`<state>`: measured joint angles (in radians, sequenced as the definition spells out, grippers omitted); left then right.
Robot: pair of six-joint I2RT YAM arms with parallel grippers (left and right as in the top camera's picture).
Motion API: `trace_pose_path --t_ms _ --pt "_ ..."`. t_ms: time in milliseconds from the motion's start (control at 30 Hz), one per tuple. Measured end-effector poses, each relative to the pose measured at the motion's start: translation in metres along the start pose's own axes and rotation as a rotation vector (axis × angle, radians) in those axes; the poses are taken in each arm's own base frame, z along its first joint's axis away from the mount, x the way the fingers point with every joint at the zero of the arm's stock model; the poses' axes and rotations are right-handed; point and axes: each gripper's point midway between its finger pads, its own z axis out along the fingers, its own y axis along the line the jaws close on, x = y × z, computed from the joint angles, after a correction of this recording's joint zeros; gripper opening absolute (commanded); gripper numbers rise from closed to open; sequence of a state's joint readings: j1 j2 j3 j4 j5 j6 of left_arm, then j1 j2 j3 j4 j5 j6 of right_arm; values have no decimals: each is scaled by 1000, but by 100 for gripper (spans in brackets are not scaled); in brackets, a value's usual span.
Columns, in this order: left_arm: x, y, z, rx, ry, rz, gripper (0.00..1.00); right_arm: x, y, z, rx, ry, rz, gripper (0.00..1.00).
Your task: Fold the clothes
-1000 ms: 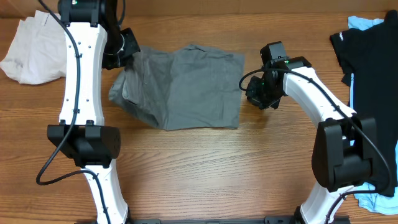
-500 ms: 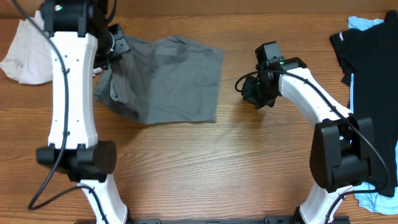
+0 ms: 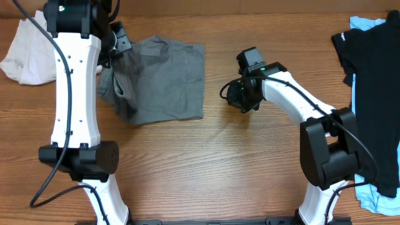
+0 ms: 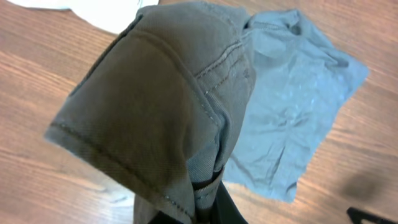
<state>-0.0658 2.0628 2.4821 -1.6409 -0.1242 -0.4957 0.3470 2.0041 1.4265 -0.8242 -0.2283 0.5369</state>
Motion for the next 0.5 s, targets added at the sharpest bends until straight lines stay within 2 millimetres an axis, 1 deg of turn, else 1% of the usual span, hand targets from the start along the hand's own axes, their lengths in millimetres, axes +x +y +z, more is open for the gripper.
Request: trace_pose_path --t_ms 167,267,367,467,500 --pt "-14 -16 28 30 -6 -3 4 -3 4 1 -14 -13 3 19" --pt "-11 -27 46 36 25 13 4 -4 5 1 -21 -17 4 19" --pt "-7 -40 60 41 43 40 5 -7 9 1 -35 -28 -1 19" --pt "-1 -57 73 49 60 74 5 -11 13 1 -56 -42 -7 19" --pt "1 -63 76 56 61 84 8 -12 14 1 -60 -43 -6 18"
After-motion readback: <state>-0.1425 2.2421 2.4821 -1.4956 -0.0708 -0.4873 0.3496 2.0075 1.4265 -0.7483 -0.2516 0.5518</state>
